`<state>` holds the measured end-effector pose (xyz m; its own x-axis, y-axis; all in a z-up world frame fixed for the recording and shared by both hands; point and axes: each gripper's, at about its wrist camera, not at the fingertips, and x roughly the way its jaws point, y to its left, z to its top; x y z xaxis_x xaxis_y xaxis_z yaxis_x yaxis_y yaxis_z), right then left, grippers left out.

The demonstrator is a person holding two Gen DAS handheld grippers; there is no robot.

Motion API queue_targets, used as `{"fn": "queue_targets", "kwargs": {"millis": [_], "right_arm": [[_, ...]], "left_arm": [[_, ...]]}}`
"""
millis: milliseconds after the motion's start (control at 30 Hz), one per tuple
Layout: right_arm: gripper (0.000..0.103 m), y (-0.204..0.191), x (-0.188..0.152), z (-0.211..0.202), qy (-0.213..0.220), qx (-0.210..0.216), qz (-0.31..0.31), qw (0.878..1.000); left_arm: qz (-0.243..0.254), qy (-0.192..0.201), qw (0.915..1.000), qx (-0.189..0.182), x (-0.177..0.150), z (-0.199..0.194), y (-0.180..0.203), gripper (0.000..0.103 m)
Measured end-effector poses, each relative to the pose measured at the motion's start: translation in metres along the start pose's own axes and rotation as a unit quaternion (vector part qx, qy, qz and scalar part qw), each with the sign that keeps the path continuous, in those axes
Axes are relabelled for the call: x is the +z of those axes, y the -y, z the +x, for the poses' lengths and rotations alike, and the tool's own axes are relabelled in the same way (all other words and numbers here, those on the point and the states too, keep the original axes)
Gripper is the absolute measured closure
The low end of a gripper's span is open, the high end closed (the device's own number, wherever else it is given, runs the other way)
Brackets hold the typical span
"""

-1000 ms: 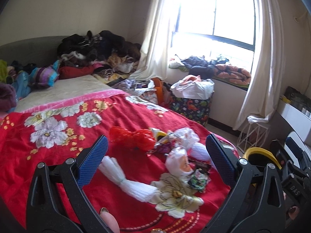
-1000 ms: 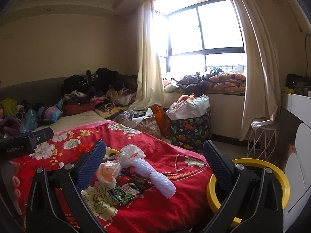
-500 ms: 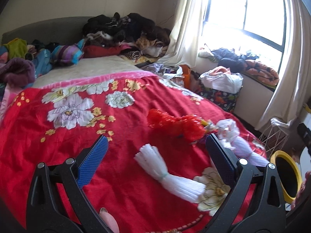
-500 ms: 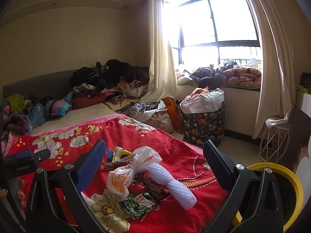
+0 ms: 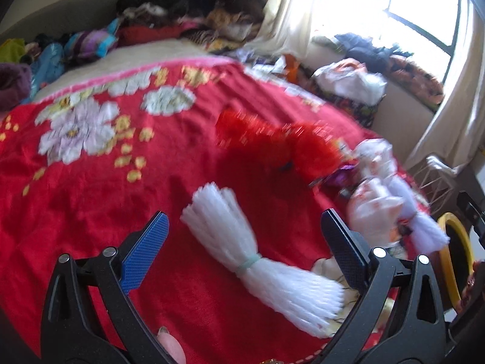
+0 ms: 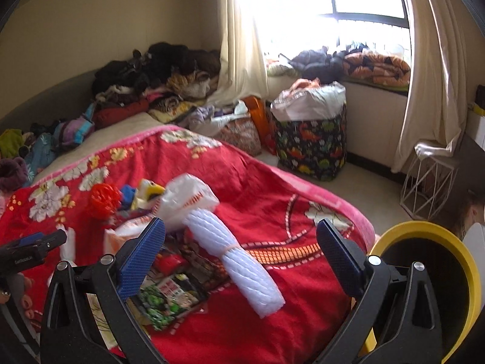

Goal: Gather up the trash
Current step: 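Reach both tools toward the white foam nets on the bedspread, then grasp a white foam net with the left tool while the right tool grasps another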

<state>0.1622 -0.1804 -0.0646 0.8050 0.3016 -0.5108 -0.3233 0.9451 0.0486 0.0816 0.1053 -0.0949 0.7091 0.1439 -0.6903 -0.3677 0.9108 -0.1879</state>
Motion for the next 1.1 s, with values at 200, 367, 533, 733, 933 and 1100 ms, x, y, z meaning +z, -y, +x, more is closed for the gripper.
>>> {"fn": "queue_targets", "kwargs": {"millis": [200, 367, 533, 733, 933, 1100], "right_arm": [[0.006, 0.01, -0.013, 0.031, -0.072, 0.002, 0.01, 0.997], [0.009, 0.004, -0.026, 0.043, -0.105, 0.0, -0.005, 0.994], [0.05, 0.012, -0.034, 0.051, -0.14, 0.019, 0.024, 0.99], [0.072, 0.021, -0.037, 0.041, -0.134, 0.034, 0.047, 0.989], [0.077, 0.029, -0.039, 0.015, -0.113, 0.033, 0.067, 0.991], [0.089, 0.041, -0.036, -0.006, -0.089, 0.025, 0.083, 0.992]], "left_arm": [[-0.03, -0.038, 0.9988, -0.007, -0.014, 0.013, -0.008, 0.011], [-0.048, -0.071, 0.9962, -0.013, -0.024, 0.018, -0.008, 0.017], [-0.048, -0.076, 0.9958, -0.014, -0.03, 0.012, -0.004, 0.031], [-0.042, -0.082, 0.9955, -0.025, -0.034, 0.009, 0.002, 0.062], [-0.05, -0.077, 0.9949, -0.041, -0.031, 0.002, -0.005, 0.086], [-0.042, -0.035, 0.9963, -0.066, -0.017, -0.022, -0.002, 0.088]]}}
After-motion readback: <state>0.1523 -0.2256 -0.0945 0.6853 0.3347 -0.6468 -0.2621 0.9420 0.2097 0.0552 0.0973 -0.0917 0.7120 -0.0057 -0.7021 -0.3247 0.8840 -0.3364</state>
